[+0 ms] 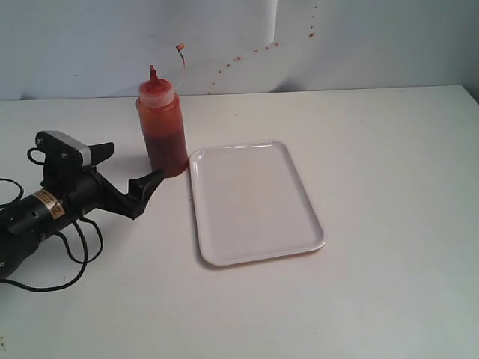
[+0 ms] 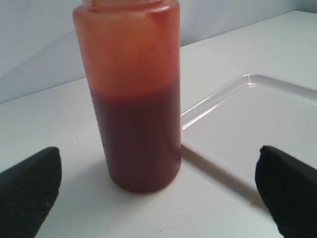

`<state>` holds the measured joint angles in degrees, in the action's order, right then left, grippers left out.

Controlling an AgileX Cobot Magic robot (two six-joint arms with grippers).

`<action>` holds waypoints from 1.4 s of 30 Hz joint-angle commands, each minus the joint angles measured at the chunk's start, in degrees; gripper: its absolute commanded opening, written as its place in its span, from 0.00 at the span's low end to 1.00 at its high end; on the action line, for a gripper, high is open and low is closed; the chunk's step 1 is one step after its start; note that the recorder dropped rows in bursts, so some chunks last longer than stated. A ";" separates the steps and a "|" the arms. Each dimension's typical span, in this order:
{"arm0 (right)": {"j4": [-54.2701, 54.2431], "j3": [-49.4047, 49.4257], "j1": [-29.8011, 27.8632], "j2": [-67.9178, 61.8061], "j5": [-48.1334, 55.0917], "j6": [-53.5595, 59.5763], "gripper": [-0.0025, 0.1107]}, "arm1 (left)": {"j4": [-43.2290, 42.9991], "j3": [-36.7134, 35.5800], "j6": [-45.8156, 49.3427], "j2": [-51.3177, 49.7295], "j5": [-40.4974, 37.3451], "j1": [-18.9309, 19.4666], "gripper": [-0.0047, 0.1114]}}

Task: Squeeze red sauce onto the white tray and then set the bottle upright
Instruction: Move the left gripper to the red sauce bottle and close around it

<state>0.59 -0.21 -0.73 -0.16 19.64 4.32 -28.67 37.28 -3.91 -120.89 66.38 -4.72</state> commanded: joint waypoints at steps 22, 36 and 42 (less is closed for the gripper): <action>-0.25 0.21 0.09 0.16 -0.03 -0.09 0.02 | -6.22 20.44 1.04 -16.65 -0.89 0.09 0.94; -0.25 0.21 0.09 0.16 -0.03 -0.09 0.02 | -6.68 29.74 -0.77 -21.88 -0.65 0.09 0.94; -0.25 0.21 0.09 0.16 -0.03 -0.09 0.02 | -6.68 29.74 -0.77 -21.88 -0.65 0.09 0.94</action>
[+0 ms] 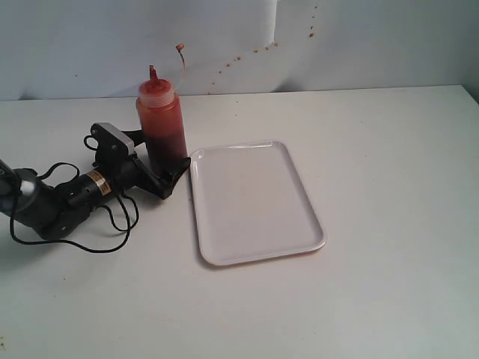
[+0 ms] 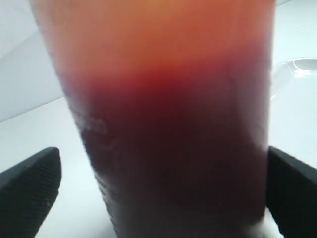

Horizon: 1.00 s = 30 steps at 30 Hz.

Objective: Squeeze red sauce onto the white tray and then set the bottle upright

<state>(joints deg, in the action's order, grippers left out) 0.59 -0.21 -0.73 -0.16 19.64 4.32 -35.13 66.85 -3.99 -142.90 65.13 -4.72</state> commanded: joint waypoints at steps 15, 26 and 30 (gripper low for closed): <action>-0.25 0.21 0.09 0.16 -0.03 -0.09 0.02 | -0.23 0.16 -3.43 0.13 0.59 0.09 0.94; -0.25 0.21 0.09 0.16 -0.03 -0.09 0.02 | -0.23 0.16 -3.44 0.13 0.59 0.09 0.39; -0.25 0.21 0.09 0.16 -0.03 -0.09 0.02 | 0.72 0.16 -3.34 0.13 0.59 0.09 0.11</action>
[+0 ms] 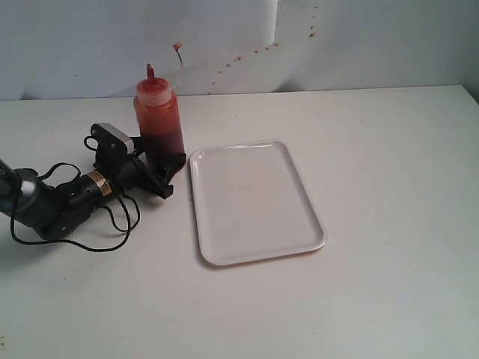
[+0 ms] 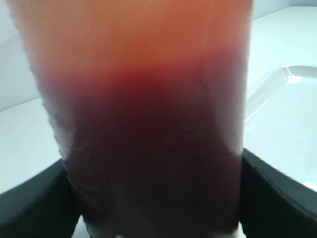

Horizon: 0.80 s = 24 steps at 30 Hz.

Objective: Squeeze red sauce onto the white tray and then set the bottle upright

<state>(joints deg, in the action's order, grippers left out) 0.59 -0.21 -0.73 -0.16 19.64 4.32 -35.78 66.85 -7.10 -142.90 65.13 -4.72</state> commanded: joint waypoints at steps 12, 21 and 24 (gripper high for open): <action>-0.25 0.21 0.09 0.16 -0.03 -0.09 0.02 | 0.96 -5.31 7.81 7.57 0.82 0.09 0.04; -0.25 0.21 0.09 0.16 -0.03 -0.09 0.02 | 0.96 -13.95 7.59 17.91 0.82 0.09 0.04; -0.25 0.21 0.09 0.16 -0.03 -0.09 0.02 | 0.96 -16.22 7.70 20.81 0.97 0.09 0.04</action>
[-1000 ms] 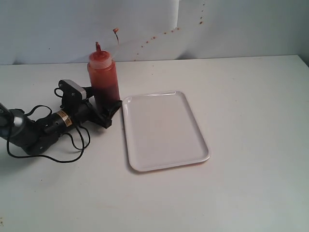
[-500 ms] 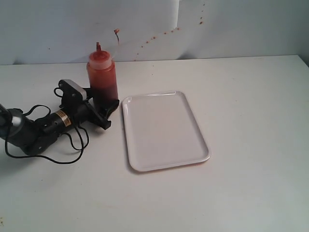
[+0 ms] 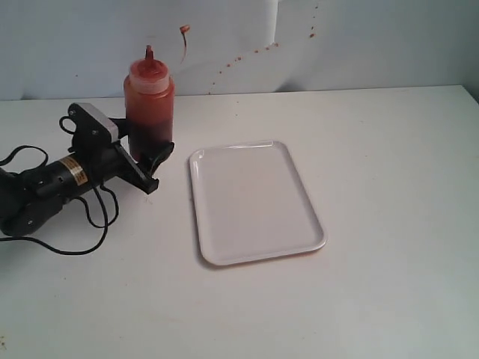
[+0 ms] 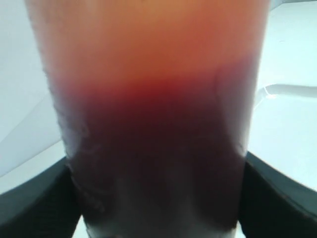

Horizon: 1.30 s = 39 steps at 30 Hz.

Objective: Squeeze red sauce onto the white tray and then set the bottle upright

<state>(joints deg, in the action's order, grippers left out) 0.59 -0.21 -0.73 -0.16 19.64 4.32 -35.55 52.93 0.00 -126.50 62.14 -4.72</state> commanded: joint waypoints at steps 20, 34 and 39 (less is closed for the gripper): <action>-0.25 0.21 0.09 0.16 -0.03 -0.09 0.02 | -14.71 -4.28 0.69 7.23 3.49 0.09 0.04; 4.21 0.21 0.09 0.16 -0.16 1.04 0.02 | -17.33 -4.28 4.25 7.23 5.30 0.09 0.04; 4.79 0.21 0.09 0.16 -10.54 0.93 0.02 | -17.33 -4.28 4.84 7.23 7.09 -0.17 0.04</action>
<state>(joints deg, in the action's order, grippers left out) 5.60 -0.21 -0.73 -0.16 16.22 4.91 -54.06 48.59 4.48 -120.44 64.43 -4.72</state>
